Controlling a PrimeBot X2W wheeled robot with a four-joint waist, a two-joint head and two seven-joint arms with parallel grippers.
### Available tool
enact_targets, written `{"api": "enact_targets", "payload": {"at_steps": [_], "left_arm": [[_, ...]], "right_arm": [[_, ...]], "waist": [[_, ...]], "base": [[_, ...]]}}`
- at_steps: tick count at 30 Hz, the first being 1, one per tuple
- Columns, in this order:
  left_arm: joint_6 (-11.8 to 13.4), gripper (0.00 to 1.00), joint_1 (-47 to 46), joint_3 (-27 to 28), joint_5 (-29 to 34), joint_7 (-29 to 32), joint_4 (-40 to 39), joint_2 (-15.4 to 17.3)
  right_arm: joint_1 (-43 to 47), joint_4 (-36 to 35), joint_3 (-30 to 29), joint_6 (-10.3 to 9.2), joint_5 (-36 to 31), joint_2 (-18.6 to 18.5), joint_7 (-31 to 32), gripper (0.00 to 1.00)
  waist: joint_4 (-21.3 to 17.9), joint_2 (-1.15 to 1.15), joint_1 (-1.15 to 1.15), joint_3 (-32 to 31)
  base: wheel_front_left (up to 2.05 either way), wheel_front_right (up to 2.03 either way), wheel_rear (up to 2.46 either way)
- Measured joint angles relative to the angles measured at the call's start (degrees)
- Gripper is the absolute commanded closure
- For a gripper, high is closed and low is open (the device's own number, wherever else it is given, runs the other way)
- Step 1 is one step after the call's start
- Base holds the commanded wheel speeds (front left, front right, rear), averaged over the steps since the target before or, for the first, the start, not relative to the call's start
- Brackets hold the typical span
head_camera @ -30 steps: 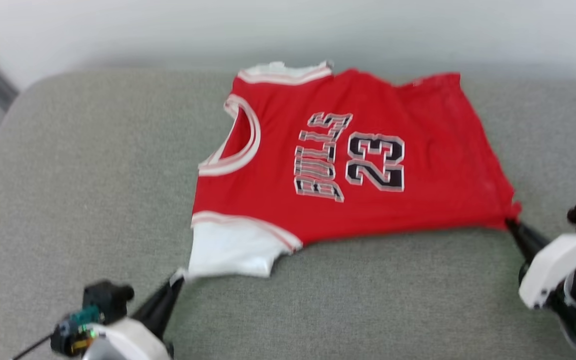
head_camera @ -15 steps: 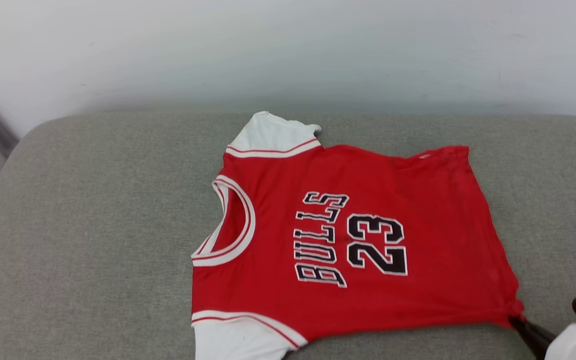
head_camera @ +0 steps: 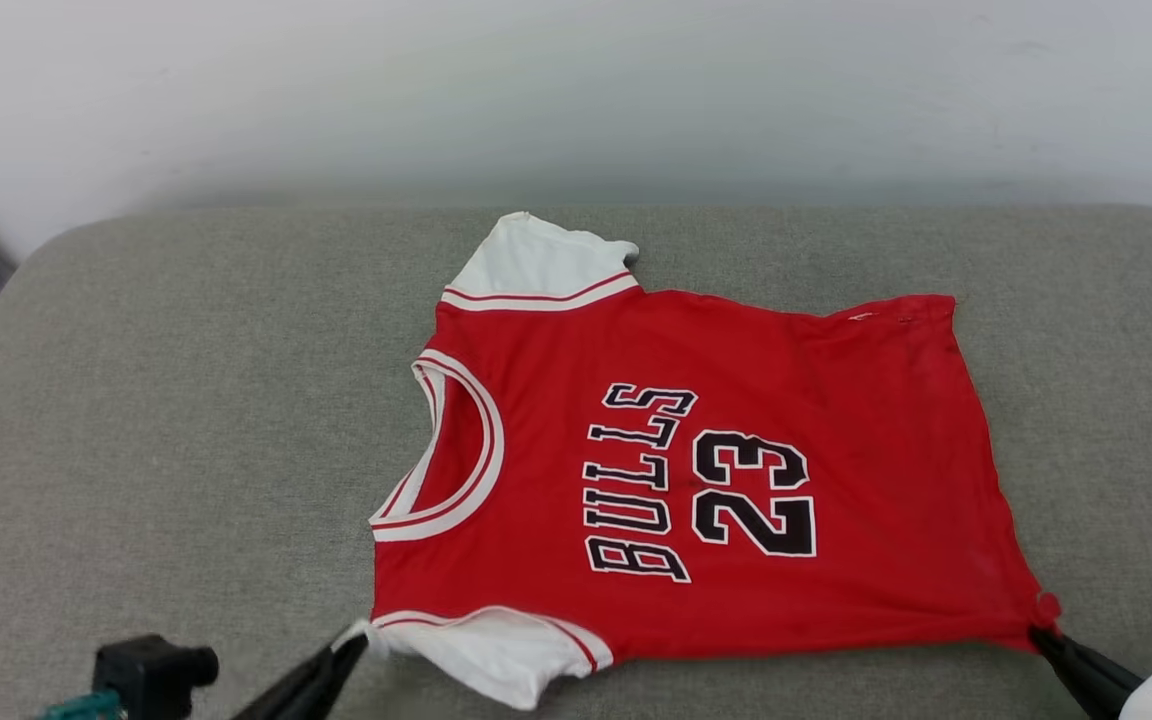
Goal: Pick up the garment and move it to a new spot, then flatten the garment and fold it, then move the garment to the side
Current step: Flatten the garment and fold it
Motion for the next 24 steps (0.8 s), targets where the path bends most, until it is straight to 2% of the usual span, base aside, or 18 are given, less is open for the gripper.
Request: {"api": "enact_targets", "payload": {"at_steps": [8,13,24], "left_arm": [[-0.69,1.00,-8.99,4.67,0.71,-3.77,0.53,0.05],[-1.14,1.00,-16.34,3.09,5.86,-2.46,3.59,0.68],[-0.32,1.00,-30.00,0.38,11.55,-0.92,15.66,-3.31]], "right_arm": [[-4.09,-4.42,-2.82,0.00,-1.67,0.08,3.41,1.00],[-9.61,-4.43,-2.43,0.00,-1.97,-0.12,5.06,1.00],[-20.65,2.12,1.86,0.00,-6.34,-1.00,6.78,1.00]], "waist": [[-0.52,0.00,0.00,3.83],[-0.92,0.00,0.01,8.16],[-1.52,0.00,0.02,17.04]], "base": [[0.00,0.00,0.00],[0.00,0.00,0.00],[0.00,0.00,0.00]]}}
